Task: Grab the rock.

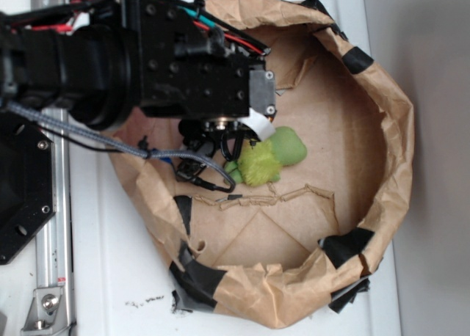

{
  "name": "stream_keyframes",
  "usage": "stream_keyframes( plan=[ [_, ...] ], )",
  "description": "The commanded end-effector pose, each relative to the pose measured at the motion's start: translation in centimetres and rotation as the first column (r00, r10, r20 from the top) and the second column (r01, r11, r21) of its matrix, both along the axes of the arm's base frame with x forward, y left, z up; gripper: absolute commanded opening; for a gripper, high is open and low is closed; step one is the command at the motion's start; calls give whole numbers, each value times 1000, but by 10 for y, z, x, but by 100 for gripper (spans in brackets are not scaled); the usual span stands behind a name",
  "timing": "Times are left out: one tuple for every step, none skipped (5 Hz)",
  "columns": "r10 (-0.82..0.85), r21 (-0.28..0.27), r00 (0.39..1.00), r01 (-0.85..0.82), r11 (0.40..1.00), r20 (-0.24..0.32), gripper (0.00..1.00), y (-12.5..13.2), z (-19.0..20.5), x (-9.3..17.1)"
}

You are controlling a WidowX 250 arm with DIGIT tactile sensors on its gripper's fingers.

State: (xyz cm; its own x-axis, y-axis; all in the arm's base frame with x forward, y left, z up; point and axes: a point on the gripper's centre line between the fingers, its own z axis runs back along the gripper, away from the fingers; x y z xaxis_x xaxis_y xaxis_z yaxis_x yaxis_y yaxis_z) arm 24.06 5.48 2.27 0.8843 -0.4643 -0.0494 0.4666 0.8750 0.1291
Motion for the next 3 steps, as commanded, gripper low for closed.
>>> stream_keyframes(
  plan=[
    [10, 1, 1000, -10, 1000, 19, 100, 19, 4, 4],
    [18, 9, 999, -18, 1000, 35, 100, 24, 1, 6],
    [40, -13, 997, -39, 999, 67, 100, 23, -2, 16]
  ],
)
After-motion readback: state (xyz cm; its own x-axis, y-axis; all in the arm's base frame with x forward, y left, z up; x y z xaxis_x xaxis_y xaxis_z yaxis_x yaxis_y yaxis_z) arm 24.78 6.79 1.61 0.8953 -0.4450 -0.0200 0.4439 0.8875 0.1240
